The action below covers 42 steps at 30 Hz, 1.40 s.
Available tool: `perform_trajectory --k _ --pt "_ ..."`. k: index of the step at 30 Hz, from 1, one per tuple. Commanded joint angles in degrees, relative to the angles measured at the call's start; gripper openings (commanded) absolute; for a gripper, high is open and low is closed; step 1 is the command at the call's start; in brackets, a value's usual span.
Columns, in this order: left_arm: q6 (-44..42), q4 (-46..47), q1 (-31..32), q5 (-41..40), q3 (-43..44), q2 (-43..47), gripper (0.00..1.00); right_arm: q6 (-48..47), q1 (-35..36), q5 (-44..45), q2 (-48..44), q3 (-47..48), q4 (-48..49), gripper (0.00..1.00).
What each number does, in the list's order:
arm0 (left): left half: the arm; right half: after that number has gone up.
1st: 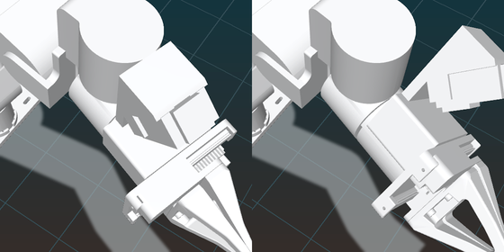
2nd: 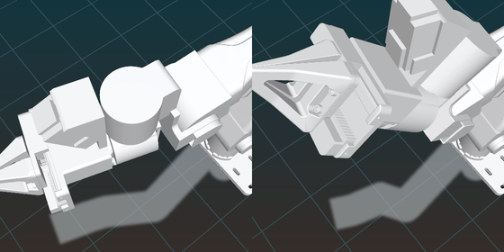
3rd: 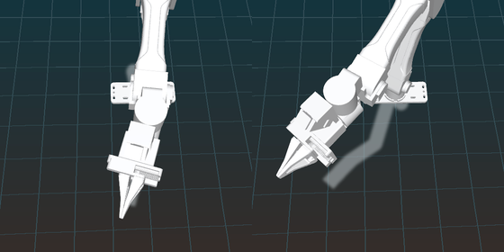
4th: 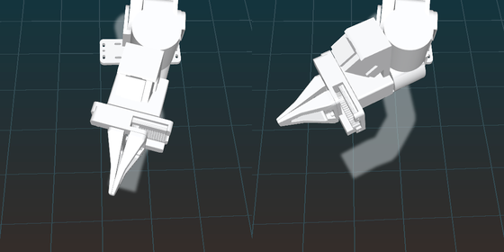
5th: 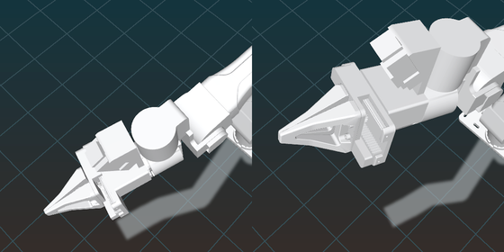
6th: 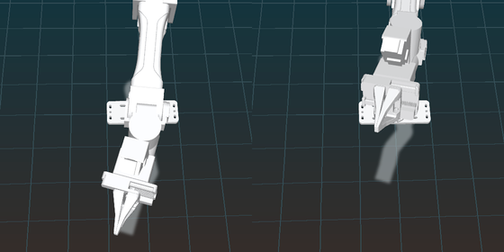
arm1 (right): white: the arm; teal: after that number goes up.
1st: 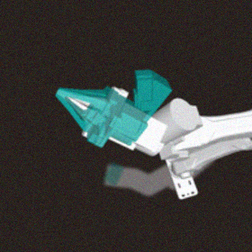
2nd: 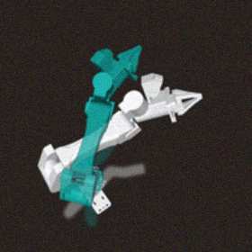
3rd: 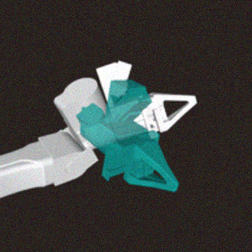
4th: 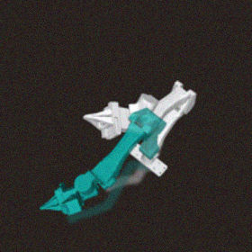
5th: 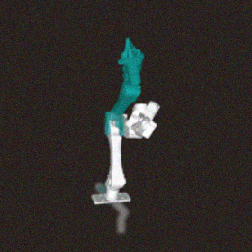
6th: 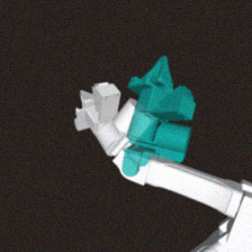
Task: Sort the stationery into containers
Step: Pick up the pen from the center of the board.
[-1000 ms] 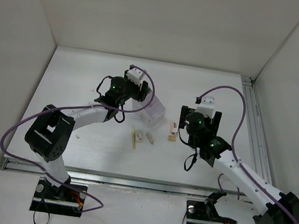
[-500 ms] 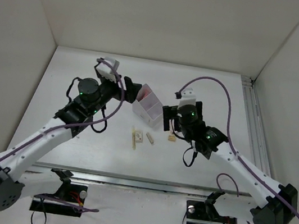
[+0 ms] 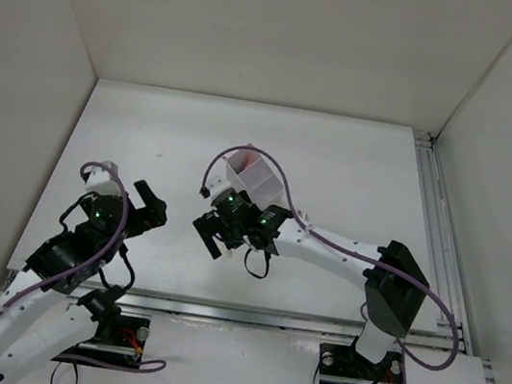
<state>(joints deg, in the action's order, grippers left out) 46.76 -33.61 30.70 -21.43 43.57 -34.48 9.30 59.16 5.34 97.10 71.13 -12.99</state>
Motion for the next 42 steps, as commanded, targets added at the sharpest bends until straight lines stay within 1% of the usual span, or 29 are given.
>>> perform_trajectory --k 1,2,6,12,14,17,23,25,29,30,31,32,34,35,37,39,40,41,42 --pt "6.1 -6.6 0.0 -3.1 0.4 3.6 1.0 1.7 0.4 2.1 2.9 6.4 0.1 0.98" --pt "6.3 -6.9 0.0 -3.4 0.2 5.2 1.0 2.6 0.4 3.5 5.3 7.2 0.1 0.98" --pt "8.6 -10.1 0.0 -6.5 0.1 6.8 1.0 4.3 0.3 7.7 11.2 12.1 -0.3 0.98" --pt "10.4 -13.9 0.0 -7.4 1.1 5.7 1.0 6.1 -1.0 8.8 17.2 16.1 -0.4 0.98" --pt "11.1 -14.6 0.0 -8.3 1.0 5.4 1.0 6.6 -2.2 8.6 19.1 16.8 -0.5 0.98" --pt "11.8 -15.3 0.0 -8.7 1.0 5.0 1.0 7.7 -3.8 5.9 21.2 18.4 -0.4 0.98" --pt "12.1 -15.2 0.0 -10.0 0.6 5.0 1.0 7.0 -4.0 3.7 23.8 18.7 -0.5 0.98" --pt "12.1 -15.0 0.0 -10.5 0.5 4.9 1.0 7.1 -4.0 2.2 24.4 18.7 -0.4 0.94" --pt "12.1 -15.1 0.0 -10.9 0.8 4.3 1.0 8.0 -4.0 1.2 25.0 18.4 -0.5 0.81" --pt "12.2 -15.1 0.0 -11.0 0.9 4.3 1.0 8.2 -4.0 1.2 25.0 18.2 -0.4 0.75" --pt "12.1 -15.1 0.0 -11.0 0.8 4.3 1.0 8.4 -4.0 1.3 24.9 18.1 -0.5 0.71" --pt "12.2 -15.1 0.0 -11.0 0.9 4.2 1.0 8.5 -4.1 1.3 24.7 17.7 -0.5 0.64" --pt "12.2 -15.2 0.0 -11.0 0.7 4.3 1.0 8.5 -4.1 1.2 24.5 17.5 -0.5 0.57" --pt "12.4 -15.4 0.0 -11.1 0.7 4.4 1.0 8.7 -4.0 1.2 24.2 17.2 -0.4 0.51" --pt "12.6 -16.0 0.0 -11.5 0.9 4.6 1.0 8.8 -4.1 1.6 23.9 17.0 -0.5 0.43" --pt "12.7 -16.2 0.0 -11.9 0.9 5.0 1.0 8.8 -4.2 1.8 23.8 17.1 -0.5 0.31" --pt "12.7 -16.2 0.0 -11.8 0.9 5.4 1.0 8.9 -4.2 2.0 23.7 17.0 -0.4 0.27" --pt "12.7 -16.2 0.0 -11.8 1.0 5.4 1.0 8.8 -4.3 2.0 23.7 17.1 -0.5 0.2" --pt "12.7 -16.1 0.0 -11.7 0.8 5.6 1.0 8.9 -4.5 2.1 23.7 17.3 -0.4 0.16"
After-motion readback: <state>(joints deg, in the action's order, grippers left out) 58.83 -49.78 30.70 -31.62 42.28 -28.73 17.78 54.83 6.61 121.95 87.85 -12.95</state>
